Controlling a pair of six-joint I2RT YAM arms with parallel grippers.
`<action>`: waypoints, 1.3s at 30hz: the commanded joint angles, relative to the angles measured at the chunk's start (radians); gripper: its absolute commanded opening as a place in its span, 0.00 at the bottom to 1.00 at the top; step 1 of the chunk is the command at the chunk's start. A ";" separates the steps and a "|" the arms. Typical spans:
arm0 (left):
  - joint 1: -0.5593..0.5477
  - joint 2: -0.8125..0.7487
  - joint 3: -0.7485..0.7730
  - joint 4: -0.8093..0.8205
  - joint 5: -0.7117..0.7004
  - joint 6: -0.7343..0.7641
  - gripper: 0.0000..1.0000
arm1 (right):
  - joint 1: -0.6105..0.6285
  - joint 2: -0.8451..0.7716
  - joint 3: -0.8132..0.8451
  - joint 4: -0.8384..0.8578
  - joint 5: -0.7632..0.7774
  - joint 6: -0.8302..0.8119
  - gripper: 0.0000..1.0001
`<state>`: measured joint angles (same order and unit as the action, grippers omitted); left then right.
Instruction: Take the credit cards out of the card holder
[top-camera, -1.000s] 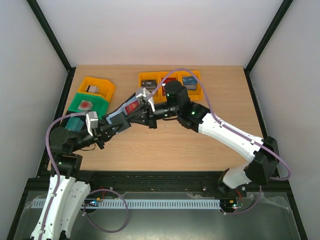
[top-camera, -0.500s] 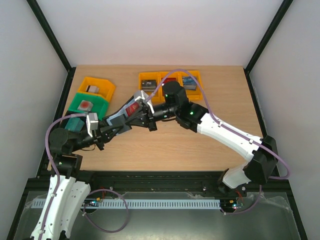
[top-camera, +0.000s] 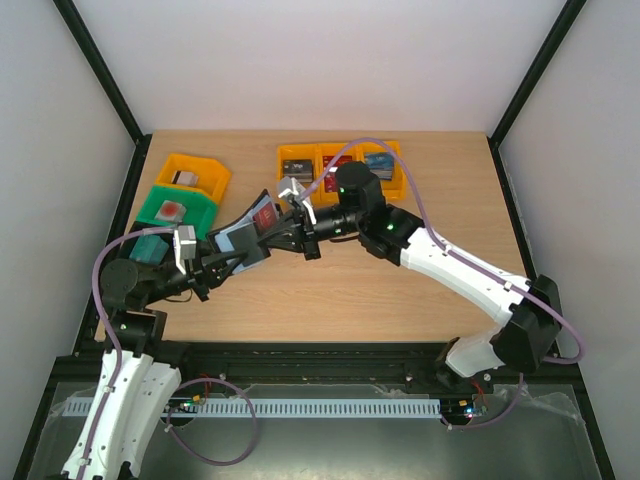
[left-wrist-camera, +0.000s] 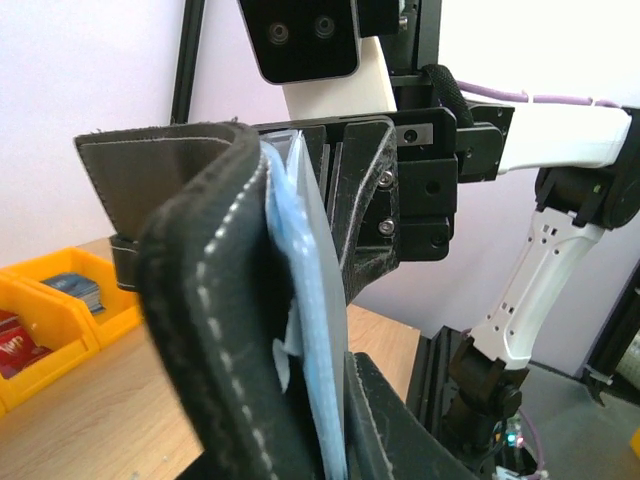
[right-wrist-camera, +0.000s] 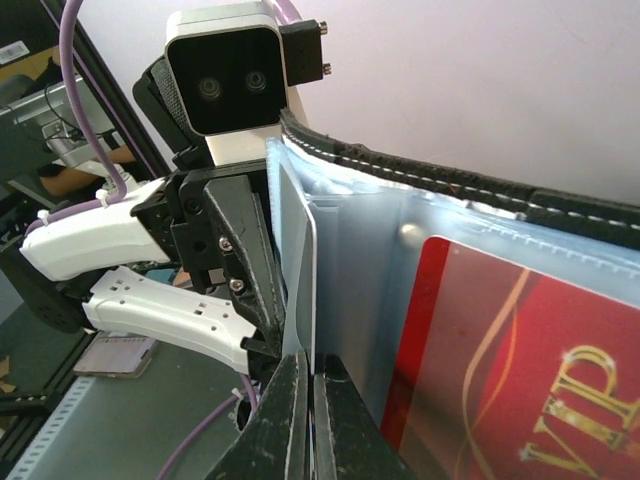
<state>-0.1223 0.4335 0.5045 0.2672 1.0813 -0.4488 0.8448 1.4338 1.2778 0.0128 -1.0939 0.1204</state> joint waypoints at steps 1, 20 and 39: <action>-0.005 -0.016 -0.005 0.050 0.025 -0.022 0.16 | -0.024 -0.045 -0.005 0.035 0.030 -0.008 0.02; 0.004 0.000 0.010 -0.241 -0.346 0.079 0.02 | -0.212 -0.116 0.043 -0.206 0.381 -0.024 0.02; -0.091 0.363 -0.304 -0.388 -0.712 -0.390 0.02 | -0.377 -0.127 -0.011 -0.244 0.647 0.349 0.02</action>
<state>-0.2157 0.7898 0.2173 0.0105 0.5522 -0.8024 0.4522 1.3270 1.2747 -0.2279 -0.4545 0.4572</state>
